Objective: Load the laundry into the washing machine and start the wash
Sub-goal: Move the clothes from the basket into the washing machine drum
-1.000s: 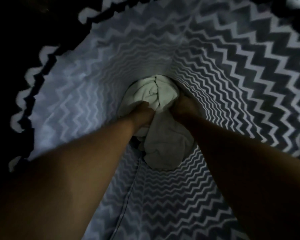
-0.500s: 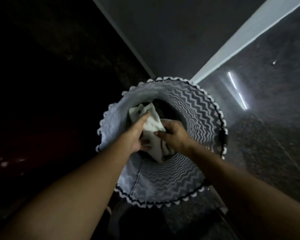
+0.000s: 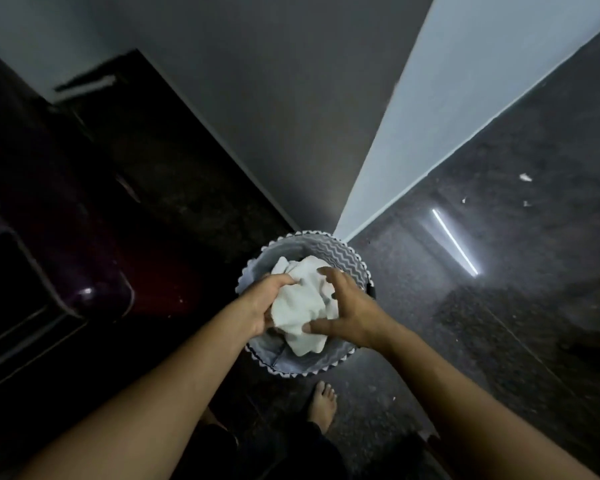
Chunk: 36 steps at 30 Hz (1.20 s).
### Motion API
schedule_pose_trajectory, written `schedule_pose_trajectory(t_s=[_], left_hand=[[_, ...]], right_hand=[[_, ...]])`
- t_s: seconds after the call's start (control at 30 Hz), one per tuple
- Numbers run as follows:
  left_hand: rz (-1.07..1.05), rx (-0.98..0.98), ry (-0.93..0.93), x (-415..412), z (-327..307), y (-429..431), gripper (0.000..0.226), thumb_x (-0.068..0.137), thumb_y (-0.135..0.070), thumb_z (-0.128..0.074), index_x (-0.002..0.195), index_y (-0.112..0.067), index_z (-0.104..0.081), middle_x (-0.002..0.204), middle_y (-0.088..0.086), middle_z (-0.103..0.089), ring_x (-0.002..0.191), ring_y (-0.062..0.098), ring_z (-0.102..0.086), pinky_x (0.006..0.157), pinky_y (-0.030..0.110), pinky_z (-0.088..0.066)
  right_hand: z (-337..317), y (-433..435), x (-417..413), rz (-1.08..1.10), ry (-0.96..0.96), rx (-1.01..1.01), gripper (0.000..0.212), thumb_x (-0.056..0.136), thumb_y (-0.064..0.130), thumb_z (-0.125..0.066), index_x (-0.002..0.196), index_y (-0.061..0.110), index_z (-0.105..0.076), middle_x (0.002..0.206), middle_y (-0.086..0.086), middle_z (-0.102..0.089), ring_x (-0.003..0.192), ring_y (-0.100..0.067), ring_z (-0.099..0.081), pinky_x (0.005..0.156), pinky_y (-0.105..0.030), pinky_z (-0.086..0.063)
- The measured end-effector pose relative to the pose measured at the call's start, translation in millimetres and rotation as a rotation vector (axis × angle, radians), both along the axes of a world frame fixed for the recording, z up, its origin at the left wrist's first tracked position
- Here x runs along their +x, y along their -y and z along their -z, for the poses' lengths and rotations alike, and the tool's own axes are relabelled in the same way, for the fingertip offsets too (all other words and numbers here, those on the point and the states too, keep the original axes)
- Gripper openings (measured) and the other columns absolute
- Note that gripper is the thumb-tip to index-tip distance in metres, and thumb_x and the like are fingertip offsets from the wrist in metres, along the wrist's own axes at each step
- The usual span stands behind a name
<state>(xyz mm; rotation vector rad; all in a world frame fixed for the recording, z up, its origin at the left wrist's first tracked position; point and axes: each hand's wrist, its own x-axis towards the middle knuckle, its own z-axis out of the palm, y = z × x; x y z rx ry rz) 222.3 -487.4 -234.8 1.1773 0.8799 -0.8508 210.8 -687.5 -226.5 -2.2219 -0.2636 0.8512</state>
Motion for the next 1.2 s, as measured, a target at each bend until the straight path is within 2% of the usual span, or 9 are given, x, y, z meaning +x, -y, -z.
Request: schedule_pose_trajectory(t_s=[0.13,0.23,0.4,0.47,0.57,0.77,0.93,1.07,1.2], left_hand=[[0.086,-0.112,0.183,-0.8,-105.1,8.5,0.036,0.084,-0.03,-0.069,0.116,-0.012,-0.07,0.116,0.02,-0.071,0.104,0.034,-0.068,0.092,0.045,-0.055],[0.105,-0.194,0.29,-2.5,-174.5,9.9,0.047,0.084,-0.025,-0.068,0.131,-0.023,-0.06,0.122,0.019,-0.069,0.109,0.034,-0.066,0.106,0.05,-0.048],[0.174,-0.281,0.442,-18.7,-282.3,-3.7,0.028,0.093,-0.016,-0.055,0.118,-0.004,-0.057,0.089,0.015,-0.067,0.083,0.023,-0.065,0.078,0.032,-0.053],[0.175,-0.291,0.501,-25.2,-314.3,-16.7,0.035,0.092,-0.017,-0.056,0.125,-0.007,-0.053,0.102,0.019,-0.062,0.098,0.029,-0.061,0.094,0.038,-0.049],[0.175,-0.247,0.568,-33.7,-340.2,-42.6,0.052,0.092,-0.02,-0.06,0.138,0.001,-0.052,0.131,0.03,-0.055,0.127,0.042,-0.05,0.118,0.05,-0.03],[0.201,0.227,0.781,-42.7,-353.8,-79.0,0.06,0.075,-0.023,-0.077,0.132,-0.021,-0.06,0.123,0.009,-0.07,0.117,0.029,-0.065,0.108,0.053,-0.045],[0.312,0.577,0.852,-37.9,-355.6,-74.2,0.095,0.08,-0.02,-0.079,0.156,-0.034,-0.024,0.151,0.005,-0.043,0.131,0.02,-0.048,0.101,0.035,-0.044],[0.481,0.552,1.07,-32.1,-361.6,-41.0,0.137,0.055,-0.057,-0.091,0.156,-0.039,-0.001,0.159,-0.008,-0.03,0.143,0.008,-0.036,0.118,0.034,-0.034],[0.006,0.56,1.136,-20.4,-367.9,-3.3,0.113,0.043,-0.053,-0.093,0.141,-0.025,-0.044,0.128,-0.007,-0.064,0.118,0.009,-0.061,0.098,0.033,-0.053]], right_hand=[[-55.8,15.0,-5.7,-0.022,0.079,-0.114,0.135,0.06,0.059,-0.088,0.16,0.032,-0.001,0.165,0.001,-0.015,0.147,-0.024,-0.028,0.115,-0.041,-0.038],[-94.0,15.6,-5.4,0.096,0.119,-0.057,0.134,0.052,0.067,-0.086,0.158,0.04,-0.008,0.163,0.002,-0.019,0.145,-0.026,-0.034,0.11,-0.049,-0.044],[-157.8,6.7,0.2,0.185,0.27,0.131,0.061,0.066,0.041,-0.073,0.124,0.038,-0.054,0.127,0.012,-0.053,0.116,-0.011,-0.054,0.091,-0.037,-0.05],[-178.9,1.9,5.4,0.251,0.314,0.251,0.038,0.077,0.011,-0.063,0.109,0.031,-0.065,0.108,0.014,-0.068,0.102,-0.002,-0.063,0.086,-0.036,-0.053],[-211.0,-2.8,12.8,0.345,0.312,0.393,0.032,0.085,0.01,-0.05,0.108,0.022,-0.07,0.108,0.006,-0.074,0.106,-0.011,-0.067,0.091,-0.043,-0.057],[-271.4,-7.0,25.5,0.416,0.404,0.495,0.03,0.091,0.024,-0.044,0.106,0.011,-0.065,0.11,-0.011,-0.07,0.107,-0.031,-0.065,0.087,-0.053,-0.056],[-325.7,-15.9,27.2,0.418,0.545,0.458,0.018,0.097,0.011,-0.043,0.097,0.011,-0.061,0.097,-0.005,-0.068,0.088,-0.021,-0.064,0.073,-0.041,-0.055],[-362.5,-29.6,24.8,0.36,0.659,0.414,0.017,0.086,0.011,-0.042,0.087,0.023,-0.055,0.084,0.008,-0.064,0.082,-0.02,-0.061,0.073,-0.048,-0.055],[-410.2,-46.9,10.5,0.173,0.785,0.45,0.023,0.072,0.011,-0.046,0.086,0.028,-0.053,0.074,0.017,-0.054,0.07,-0.004,-0.05,0.062,-0.024,-0.044]])
